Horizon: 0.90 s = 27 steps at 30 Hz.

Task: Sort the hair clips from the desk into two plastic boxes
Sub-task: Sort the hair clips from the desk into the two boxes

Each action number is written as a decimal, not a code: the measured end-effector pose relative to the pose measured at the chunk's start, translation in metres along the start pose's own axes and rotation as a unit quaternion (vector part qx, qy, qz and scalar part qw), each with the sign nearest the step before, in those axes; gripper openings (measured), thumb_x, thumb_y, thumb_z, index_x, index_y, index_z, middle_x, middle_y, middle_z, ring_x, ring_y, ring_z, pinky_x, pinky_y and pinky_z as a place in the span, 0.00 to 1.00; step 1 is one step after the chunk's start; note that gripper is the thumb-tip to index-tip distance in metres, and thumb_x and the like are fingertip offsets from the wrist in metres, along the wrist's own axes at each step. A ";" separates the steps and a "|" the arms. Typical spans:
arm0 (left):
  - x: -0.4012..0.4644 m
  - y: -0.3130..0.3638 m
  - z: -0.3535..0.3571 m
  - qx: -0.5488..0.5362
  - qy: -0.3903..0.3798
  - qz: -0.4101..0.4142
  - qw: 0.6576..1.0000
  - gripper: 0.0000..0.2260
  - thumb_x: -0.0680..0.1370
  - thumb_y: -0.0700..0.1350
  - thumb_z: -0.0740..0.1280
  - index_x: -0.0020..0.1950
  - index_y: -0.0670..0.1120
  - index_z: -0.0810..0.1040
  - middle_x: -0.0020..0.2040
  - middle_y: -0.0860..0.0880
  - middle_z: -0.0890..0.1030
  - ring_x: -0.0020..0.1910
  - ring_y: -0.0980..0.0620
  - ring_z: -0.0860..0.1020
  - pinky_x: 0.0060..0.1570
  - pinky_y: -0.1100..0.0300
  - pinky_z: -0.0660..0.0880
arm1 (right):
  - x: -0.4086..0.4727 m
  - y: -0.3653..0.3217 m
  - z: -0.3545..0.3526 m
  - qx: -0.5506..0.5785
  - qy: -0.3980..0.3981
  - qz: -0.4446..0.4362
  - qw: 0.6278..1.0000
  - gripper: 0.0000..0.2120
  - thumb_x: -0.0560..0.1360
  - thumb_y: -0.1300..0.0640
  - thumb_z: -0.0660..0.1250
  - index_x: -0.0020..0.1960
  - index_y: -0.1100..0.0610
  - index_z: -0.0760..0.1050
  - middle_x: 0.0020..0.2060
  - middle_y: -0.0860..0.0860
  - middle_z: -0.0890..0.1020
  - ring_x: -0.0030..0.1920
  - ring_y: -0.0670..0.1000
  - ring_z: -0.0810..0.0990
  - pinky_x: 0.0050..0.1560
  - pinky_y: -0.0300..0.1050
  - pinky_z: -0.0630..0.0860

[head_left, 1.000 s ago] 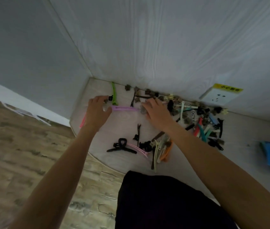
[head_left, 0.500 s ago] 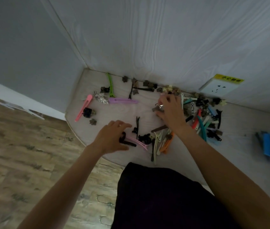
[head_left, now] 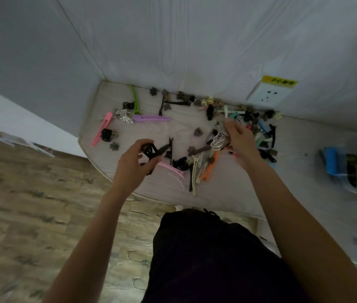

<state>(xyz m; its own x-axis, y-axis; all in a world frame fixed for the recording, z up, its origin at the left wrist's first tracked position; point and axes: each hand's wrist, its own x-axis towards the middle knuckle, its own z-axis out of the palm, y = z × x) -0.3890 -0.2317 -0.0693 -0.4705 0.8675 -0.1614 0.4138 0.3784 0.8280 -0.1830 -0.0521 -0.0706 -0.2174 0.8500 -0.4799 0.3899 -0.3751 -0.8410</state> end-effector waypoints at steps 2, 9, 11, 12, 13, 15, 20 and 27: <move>0.001 0.020 0.014 -0.054 -0.005 -0.042 0.998 0.15 0.73 0.47 0.71 0.57 0.50 0.71 0.52 0.53 0.78 0.50 0.56 0.78 0.52 0.65 0.75 | -0.016 0.006 -0.022 0.067 -0.013 0.029 0.997 0.10 0.76 0.47 0.63 0.47 0.53 0.78 0.41 0.51 0.80 0.41 0.49 0.79 0.43 0.45 0.76; 0.006 0.108 0.126 -0.162 -0.129 -0.081 0.975 0.12 0.73 0.46 0.70 0.53 0.50 0.71 0.48 0.52 0.79 0.47 0.51 0.80 0.47 0.58 0.77 | -0.084 0.051 -0.134 0.167 0.073 0.005 0.983 0.05 0.75 0.59 0.66 0.50 0.57 0.76 0.41 0.52 0.80 0.39 0.46 0.79 0.40 0.37 0.78; 0.003 0.141 0.170 -0.190 -0.185 -0.077 0.961 0.12 0.74 0.45 0.70 0.55 0.48 0.72 0.51 0.46 0.79 0.49 0.48 0.80 0.47 0.58 0.78 | -0.098 0.064 -0.173 0.152 0.143 0.000 0.978 0.14 0.74 0.58 0.68 0.58 0.60 0.74 0.44 0.54 0.79 0.41 0.48 0.78 0.45 0.41 0.76; 0.001 0.158 0.191 -0.183 -0.206 -0.072 0.959 0.11 0.74 0.45 0.69 0.55 0.48 0.73 0.51 0.45 0.79 0.49 0.49 0.80 0.47 0.58 0.78 | -0.103 0.068 -0.193 0.132 0.180 -0.008 0.975 0.17 0.73 0.58 0.69 0.60 0.60 0.73 0.44 0.54 0.79 0.41 0.48 0.77 0.44 0.41 0.75; -0.001 0.175 0.210 -0.176 -0.223 -0.062 0.957 0.11 0.75 0.43 0.69 0.55 0.47 0.72 0.50 0.45 0.78 0.47 0.52 0.81 0.46 0.60 0.78 | -0.106 0.072 -0.211 0.118 0.217 -0.018 0.969 0.18 0.73 0.57 0.70 0.60 0.59 0.73 0.44 0.53 0.78 0.41 0.48 0.76 0.44 0.42 0.74; -0.005 0.210 0.255 -0.174 -0.254 -0.043 0.951 0.12 0.75 0.39 0.68 0.56 0.44 0.71 0.48 0.47 0.76 0.38 0.61 0.80 0.40 0.68 0.78 | -0.109 0.078 -0.251 0.095 0.288 -0.042 0.952 0.17 0.72 0.57 0.71 0.59 0.58 0.73 0.45 0.52 0.78 0.44 0.48 0.77 0.48 0.46 0.75; -0.016 0.263 0.322 -0.031 -0.231 0.150 0.961 0.17 0.74 0.38 0.65 0.63 0.44 0.71 0.62 0.41 0.67 0.50 0.51 0.74 0.53 0.71 0.72 | -0.103 0.076 -0.318 0.028 0.358 -0.138 0.923 0.15 0.72 0.63 0.68 0.59 0.61 0.74 0.43 0.47 0.78 0.40 0.37 0.76 0.48 0.29 0.73; -0.022 0.291 0.362 0.242 -0.267 0.337 0.870 0.18 0.76 0.41 0.66 0.66 0.47 0.72 0.63 0.45 0.76 0.58 0.46 0.76 0.55 0.55 0.72 | -0.079 0.089 -0.375 -0.296 0.273 -0.249 0.881 0.17 0.69 0.70 0.64 0.55 0.60 0.78 0.50 0.62 0.78 0.53 0.60 0.76 0.55 0.43 0.70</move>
<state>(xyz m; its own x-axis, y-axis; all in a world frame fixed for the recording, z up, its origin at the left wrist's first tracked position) 0.0241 -0.0232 -0.0190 0.3823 0.9220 -0.0609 0.7958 -0.2950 0.5288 0.2043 -0.0140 -0.0142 -0.0934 0.9664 0.2393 0.8010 0.2156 -0.5584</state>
